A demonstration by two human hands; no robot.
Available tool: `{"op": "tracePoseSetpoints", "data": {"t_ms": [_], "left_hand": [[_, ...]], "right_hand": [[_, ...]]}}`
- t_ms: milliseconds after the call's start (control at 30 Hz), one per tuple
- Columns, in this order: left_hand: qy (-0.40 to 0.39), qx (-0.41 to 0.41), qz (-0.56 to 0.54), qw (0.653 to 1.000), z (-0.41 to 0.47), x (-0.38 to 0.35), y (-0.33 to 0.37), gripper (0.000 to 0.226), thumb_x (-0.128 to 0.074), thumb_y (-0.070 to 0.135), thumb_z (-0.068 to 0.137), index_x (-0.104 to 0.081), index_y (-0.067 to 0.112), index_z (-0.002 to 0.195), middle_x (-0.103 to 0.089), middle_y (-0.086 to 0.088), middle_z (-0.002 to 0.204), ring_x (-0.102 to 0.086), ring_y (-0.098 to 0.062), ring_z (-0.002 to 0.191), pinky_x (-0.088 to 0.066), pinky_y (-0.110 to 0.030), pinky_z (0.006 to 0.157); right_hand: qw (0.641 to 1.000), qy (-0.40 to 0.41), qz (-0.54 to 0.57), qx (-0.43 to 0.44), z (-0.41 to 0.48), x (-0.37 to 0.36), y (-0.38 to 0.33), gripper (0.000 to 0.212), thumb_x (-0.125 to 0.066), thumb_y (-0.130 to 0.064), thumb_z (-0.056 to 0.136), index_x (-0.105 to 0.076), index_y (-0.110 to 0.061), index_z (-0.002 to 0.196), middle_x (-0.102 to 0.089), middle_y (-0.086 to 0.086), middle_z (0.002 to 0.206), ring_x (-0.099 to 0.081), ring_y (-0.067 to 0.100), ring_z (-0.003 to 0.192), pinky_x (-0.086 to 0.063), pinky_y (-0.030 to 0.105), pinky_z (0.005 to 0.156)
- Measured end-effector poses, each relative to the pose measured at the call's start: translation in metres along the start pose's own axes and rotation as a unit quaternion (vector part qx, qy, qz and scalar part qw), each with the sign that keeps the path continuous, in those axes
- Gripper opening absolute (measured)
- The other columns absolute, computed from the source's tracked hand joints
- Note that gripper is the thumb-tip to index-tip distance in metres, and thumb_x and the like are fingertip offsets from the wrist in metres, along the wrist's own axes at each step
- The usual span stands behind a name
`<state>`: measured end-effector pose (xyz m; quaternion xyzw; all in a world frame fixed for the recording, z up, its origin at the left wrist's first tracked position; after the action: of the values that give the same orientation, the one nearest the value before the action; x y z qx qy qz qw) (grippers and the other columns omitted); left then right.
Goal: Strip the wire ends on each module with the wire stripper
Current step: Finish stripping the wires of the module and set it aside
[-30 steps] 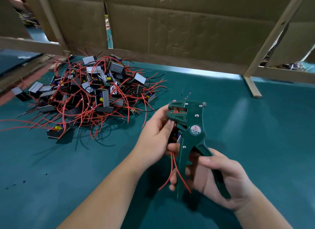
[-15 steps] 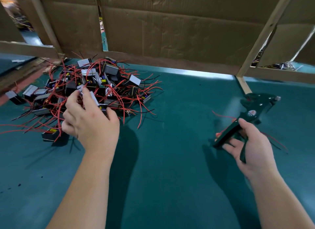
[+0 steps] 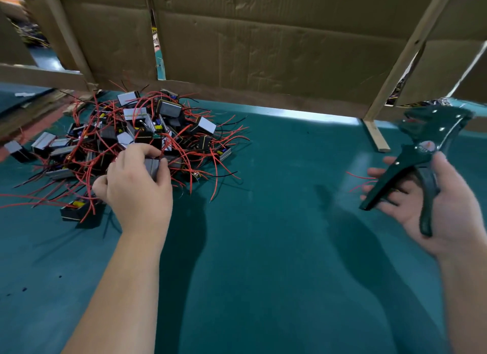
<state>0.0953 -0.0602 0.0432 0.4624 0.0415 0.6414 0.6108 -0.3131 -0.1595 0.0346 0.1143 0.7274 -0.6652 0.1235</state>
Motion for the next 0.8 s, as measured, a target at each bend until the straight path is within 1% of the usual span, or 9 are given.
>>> {"op": "tracePoseSetpoints", "data": {"t_ms": [167,233,333,433,533,600,667,733,800], "left_hand": [[0.032,0.032,0.045,0.998,-0.017,0.011,0.022,0.033,-0.061,0.031,0.08,-0.058,0.034,0.113,-0.033,-0.009,0.148,-0.034,-0.038,0.128,-0.024,-0.048,0.098],[0.026,-0.058,0.008,0.998,-0.03,0.01,0.05,0.028,-0.058,0.033,0.083,-0.061,0.033,0.111,-0.046,-0.006,0.138,-0.041,-0.034,0.12,-0.027,-0.041,0.091],[-0.106,-0.187,-0.024,0.976,-0.067,-0.012,0.097,0.034,-0.042,0.049,0.091,-0.067,0.028,0.099,-0.067,0.012,0.096,-0.054,-0.024,0.092,-0.024,-0.037,0.079],[-0.264,-0.254,-0.025,0.93,-0.102,-0.042,0.121,0.05,-0.021,0.057,0.094,-0.058,0.024,0.084,-0.061,0.007,0.072,-0.054,-0.023,0.079,-0.029,-0.039,0.075],[-0.374,-0.259,-0.113,0.883,-0.115,-0.057,0.12,0.03,-0.028,0.048,0.099,-0.042,0.025,0.085,-0.046,0.004,0.063,-0.051,-0.027,0.07,-0.037,-0.041,0.072],[-0.342,-0.286,-0.07,0.893,-0.111,-0.058,0.115,0.024,-0.034,0.041,0.1,-0.038,0.025,0.083,-0.055,0.001,0.067,-0.053,-0.026,0.071,-0.037,-0.039,0.073],[-0.303,-0.318,0.015,0.898,-0.109,-0.056,0.115,0.034,-0.029,0.044,0.098,-0.051,0.021,0.087,-0.063,-0.001,0.072,-0.058,-0.026,0.073,-0.035,-0.038,0.073],[-0.305,-0.349,0.042,0.885,-0.111,-0.053,0.121,0.057,-0.017,0.054,0.095,-0.062,0.019,0.095,-0.064,0.001,0.075,-0.057,-0.025,0.076,-0.032,-0.038,0.072],[-0.281,-0.331,-0.006,0.901,-0.1,-0.043,0.12,0.066,-0.013,0.063,0.092,-0.066,0.023,0.097,-0.061,0.004,0.082,-0.053,-0.023,0.083,-0.031,-0.038,0.075]], "right_hand": [[0.989,-0.071,0.127,-0.036,-0.013,-0.05,0.024,0.069,-0.036,-0.065,0.081,-0.064,-0.008,0.108,-0.07,0.013,0.092,-0.07,0.036,0.091,-0.058,0.045,0.073],[0.984,-0.089,0.146,-0.053,-0.019,-0.068,0.039,0.068,-0.037,-0.063,0.081,-0.061,-0.008,0.113,-0.07,0.011,0.092,-0.069,0.036,0.094,-0.058,0.043,0.073],[0.982,-0.132,0.117,-0.067,-0.029,-0.092,0.059,0.066,-0.033,-0.064,0.083,-0.059,-0.016,0.12,-0.071,0.01,0.097,-0.068,0.028,0.097,-0.056,0.041,0.083],[0.982,-0.168,0.064,-0.053,-0.038,-0.106,0.073,0.06,-0.031,-0.064,0.085,-0.058,-0.026,0.123,-0.071,0.009,0.106,-0.064,0.021,0.106,-0.044,0.04,0.092],[0.981,-0.189,0.021,-0.048,-0.044,-0.111,0.076,0.058,-0.041,-0.063,0.083,-0.056,-0.029,0.127,-0.066,0.009,0.122,-0.058,0.021,0.12,-0.036,0.043,0.1],[0.977,-0.199,0.034,-0.061,-0.046,-0.112,0.076,0.052,-0.05,-0.051,0.085,-0.055,-0.024,0.129,-0.062,0.014,0.127,-0.054,0.026,0.124,-0.032,0.046,0.105],[0.974,-0.197,0.076,-0.079,-0.047,-0.115,0.077,0.042,-0.055,-0.035,0.087,-0.058,-0.017,0.126,-0.063,0.019,0.124,-0.058,0.029,0.119,-0.039,0.044,0.102],[0.976,-0.172,0.107,-0.085,-0.045,-0.115,0.082,0.033,-0.055,-0.029,0.087,-0.061,-0.013,0.114,-0.069,0.02,0.107,-0.065,0.031,0.106,-0.05,0.042,0.093],[0.977,-0.148,0.125,-0.092,-0.045,-0.113,0.084,0.025,-0.055,-0.028,0.083,-0.062,-0.012,0.102,-0.07,0.016,0.088,-0.067,0.034,0.097,-0.056,0.042,0.082]]}}
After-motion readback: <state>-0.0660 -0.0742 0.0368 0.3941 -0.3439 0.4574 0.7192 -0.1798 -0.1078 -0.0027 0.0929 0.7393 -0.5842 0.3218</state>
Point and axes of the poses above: each hand's wrist, its own z-axis towards the middle knuckle, its own x-axis out of the back of the hand, y = z × x, the point moved 8 cm from there along z, towards the middle knuckle
